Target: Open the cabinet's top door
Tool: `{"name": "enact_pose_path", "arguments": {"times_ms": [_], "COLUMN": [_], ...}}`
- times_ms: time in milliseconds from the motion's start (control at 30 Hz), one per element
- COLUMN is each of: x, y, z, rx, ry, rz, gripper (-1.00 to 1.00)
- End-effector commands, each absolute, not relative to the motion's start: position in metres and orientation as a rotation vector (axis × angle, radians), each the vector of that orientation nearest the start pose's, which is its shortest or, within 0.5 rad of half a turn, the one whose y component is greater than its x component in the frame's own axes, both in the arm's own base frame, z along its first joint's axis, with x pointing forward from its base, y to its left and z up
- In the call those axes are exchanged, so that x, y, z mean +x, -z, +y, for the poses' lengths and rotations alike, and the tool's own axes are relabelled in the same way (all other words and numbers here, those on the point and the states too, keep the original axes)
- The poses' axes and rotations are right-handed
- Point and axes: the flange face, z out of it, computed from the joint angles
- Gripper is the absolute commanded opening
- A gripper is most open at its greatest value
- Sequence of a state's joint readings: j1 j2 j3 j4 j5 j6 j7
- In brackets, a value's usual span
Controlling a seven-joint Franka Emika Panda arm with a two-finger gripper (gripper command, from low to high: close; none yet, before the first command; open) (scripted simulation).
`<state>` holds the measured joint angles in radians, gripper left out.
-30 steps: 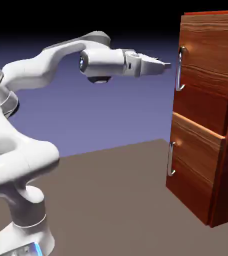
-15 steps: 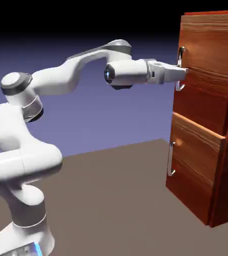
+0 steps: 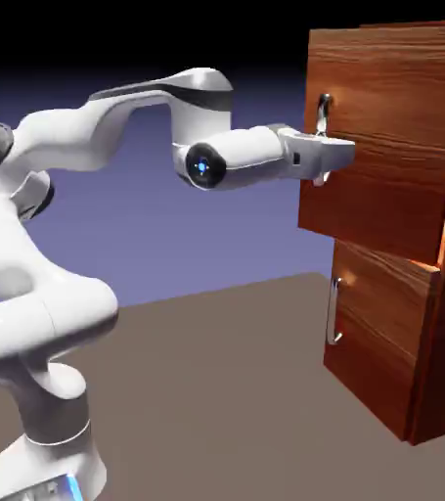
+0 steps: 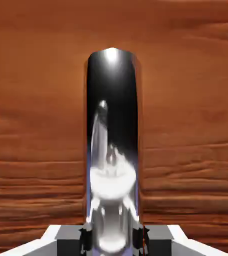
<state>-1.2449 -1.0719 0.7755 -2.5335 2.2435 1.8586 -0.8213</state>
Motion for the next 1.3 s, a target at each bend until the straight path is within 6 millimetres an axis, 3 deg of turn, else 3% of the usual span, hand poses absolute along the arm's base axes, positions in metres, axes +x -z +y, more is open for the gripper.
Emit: {"name": "enact_pose_path", "arguments": {"times_ms": [0,300,567,1000,1233,1267], "x": [0.403,0.377,0.369,0.386,0.402,0.402], "y": [-0.585,-0.585,-0.585,-0.585,-0.585,-0.585], "z": [-0.036,-0.100,-0.166,-0.258,-0.295,-0.295], "rx": [-1.754,-1.719,-1.666,-1.562,-1.508,-1.508], "ry": [1.433,1.245,1.056,0.785,0.667,0.667], "rz": [0.273,0.042,-0.172,-0.453,-0.564,-0.564], "gripper": [-1.00,-1.00,-1.00,-1.00,-1.00,1.00]}}
